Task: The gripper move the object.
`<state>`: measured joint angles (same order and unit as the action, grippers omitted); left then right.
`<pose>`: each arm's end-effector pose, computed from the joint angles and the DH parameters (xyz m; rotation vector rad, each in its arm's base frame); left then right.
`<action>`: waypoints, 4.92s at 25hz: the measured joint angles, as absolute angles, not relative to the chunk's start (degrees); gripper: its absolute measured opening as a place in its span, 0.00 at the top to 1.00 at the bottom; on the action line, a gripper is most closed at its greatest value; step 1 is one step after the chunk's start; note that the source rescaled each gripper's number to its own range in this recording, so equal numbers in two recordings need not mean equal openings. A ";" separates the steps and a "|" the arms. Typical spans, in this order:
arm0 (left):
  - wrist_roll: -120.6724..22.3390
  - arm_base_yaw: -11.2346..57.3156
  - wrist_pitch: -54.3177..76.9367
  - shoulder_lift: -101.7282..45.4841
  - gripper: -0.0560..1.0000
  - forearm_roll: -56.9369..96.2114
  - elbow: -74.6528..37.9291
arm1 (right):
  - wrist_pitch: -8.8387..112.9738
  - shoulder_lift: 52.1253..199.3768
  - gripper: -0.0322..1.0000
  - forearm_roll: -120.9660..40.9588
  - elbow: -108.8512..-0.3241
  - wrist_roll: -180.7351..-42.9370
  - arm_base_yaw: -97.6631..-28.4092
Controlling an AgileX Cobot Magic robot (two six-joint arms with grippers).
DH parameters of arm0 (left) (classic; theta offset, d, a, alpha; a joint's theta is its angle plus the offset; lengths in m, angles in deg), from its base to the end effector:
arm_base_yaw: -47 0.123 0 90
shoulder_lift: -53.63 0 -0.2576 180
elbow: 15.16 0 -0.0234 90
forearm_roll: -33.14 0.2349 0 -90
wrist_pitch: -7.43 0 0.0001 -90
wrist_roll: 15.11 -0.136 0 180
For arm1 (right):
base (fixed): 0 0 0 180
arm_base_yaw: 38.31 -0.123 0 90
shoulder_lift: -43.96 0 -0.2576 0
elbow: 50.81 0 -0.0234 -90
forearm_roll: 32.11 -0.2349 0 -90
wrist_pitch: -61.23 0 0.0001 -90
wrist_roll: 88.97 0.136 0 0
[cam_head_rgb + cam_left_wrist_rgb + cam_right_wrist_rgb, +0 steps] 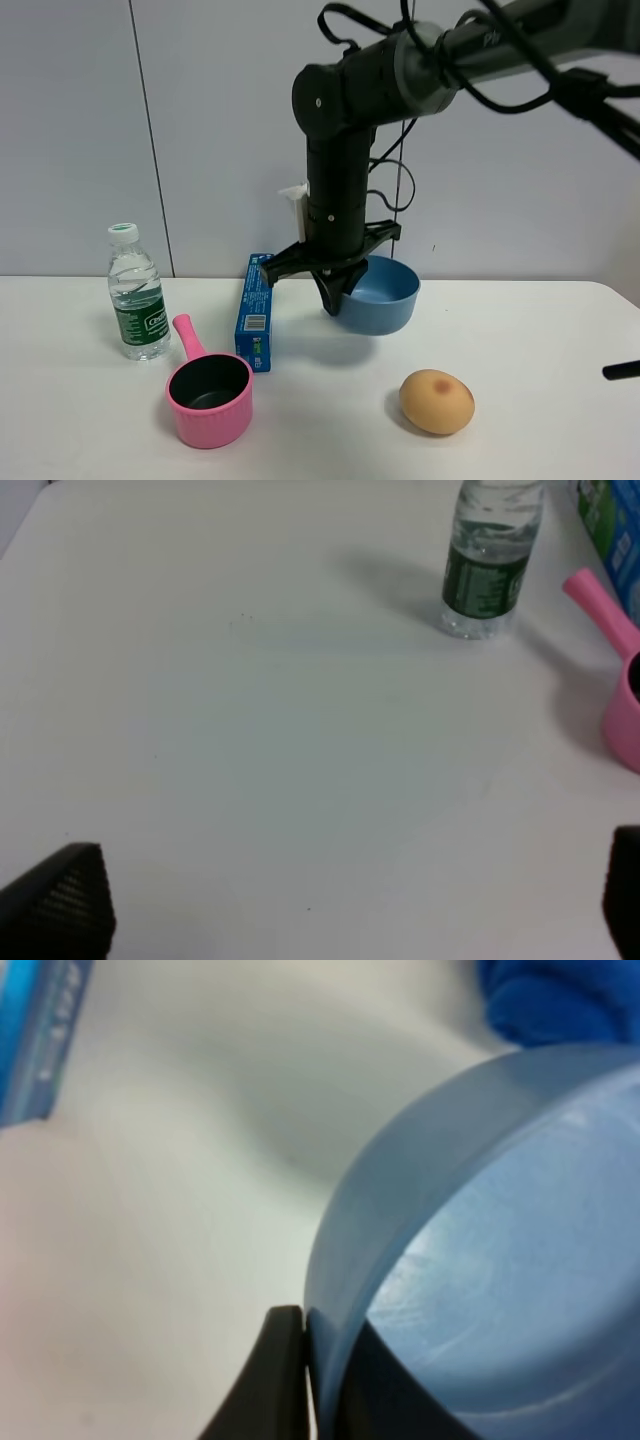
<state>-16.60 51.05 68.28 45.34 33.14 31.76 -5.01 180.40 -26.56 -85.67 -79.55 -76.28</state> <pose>0.0467 0.0033 0.2535 -0.0453 2.0257 0.0611 0.3623 0.2675 0.1439 -0.7592 2.8092 0.0010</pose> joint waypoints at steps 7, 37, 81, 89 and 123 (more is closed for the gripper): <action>-16.60 51.05 68.28 45.34 0.00 33.14 31.76 | -8.21 174.81 0.97 -20.35 -85.67 -75.24 -76.28; -16.60 51.05 68.28 45.34 0.00 33.14 31.76 | -3.03 181.51 0.97 -21.77 -85.67 -78.32 -56.37; -16.60 51.05 68.28 45.34 0.00 33.14 31.76 | -0.34 175.38 0.16 -26.92 -85.67 -83.36 -51.37; -16.60 51.05 68.28 45.34 0.00 33.14 31.76 | -1.33 156.36 0.16 -19.82 -85.67 -84.79 -51.37; -16.60 51.05 68.28 45.34 0.00 33.14 31.76 | -8.37 118.95 0.16 -22.87 -85.60 -93.06 -38.52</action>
<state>-16.60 51.05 68.28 45.34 33.14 31.76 -8.37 118.95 -22.87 -85.60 -93.06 -38.52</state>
